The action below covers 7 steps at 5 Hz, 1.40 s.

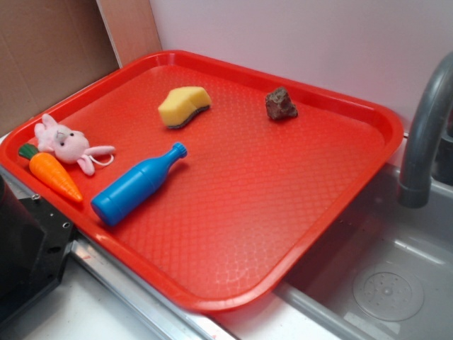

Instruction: Grab the rock.

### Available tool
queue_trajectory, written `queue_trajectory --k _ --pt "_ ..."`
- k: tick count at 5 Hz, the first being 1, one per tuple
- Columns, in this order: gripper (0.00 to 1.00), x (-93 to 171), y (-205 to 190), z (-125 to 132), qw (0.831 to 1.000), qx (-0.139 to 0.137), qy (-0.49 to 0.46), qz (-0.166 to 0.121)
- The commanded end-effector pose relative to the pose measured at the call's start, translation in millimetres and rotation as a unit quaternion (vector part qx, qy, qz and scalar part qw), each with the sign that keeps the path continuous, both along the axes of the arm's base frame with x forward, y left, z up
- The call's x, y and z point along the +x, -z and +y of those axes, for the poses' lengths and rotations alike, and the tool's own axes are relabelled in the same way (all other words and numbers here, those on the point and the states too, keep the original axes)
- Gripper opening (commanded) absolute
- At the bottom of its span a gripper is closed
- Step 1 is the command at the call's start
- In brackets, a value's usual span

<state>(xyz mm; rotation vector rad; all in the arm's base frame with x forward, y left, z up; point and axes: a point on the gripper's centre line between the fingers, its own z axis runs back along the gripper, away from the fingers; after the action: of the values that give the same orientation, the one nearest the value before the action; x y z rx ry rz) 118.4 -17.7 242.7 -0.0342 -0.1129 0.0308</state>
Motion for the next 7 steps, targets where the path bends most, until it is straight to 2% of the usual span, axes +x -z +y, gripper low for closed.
queue_trajectory --k 1,2,3,4,5,6,7 --pt "1.0 0.0 0.0 0.0 1.0 0.0 0.0 0.0" --pt "1.0 28.2 28.7 29.3 1.0 -0.005 -0.002 0.021" --pt "1.0 74.5 55.4 31.2 1.0 0.003 0.023 0.01" --pt "1.0 108.6 67.3 20.8 0.997 -0.039 0.044 -0.053" --pt "1.0 143.9 81.9 3.7 0.996 -0.034 0.039 -0.074" --pt "1.0 164.0 103.2 -6.8 0.997 -0.016 0.032 -0.075" --pt "1.0 180.1 124.0 -18.4 0.996 -0.018 0.049 -0.07"
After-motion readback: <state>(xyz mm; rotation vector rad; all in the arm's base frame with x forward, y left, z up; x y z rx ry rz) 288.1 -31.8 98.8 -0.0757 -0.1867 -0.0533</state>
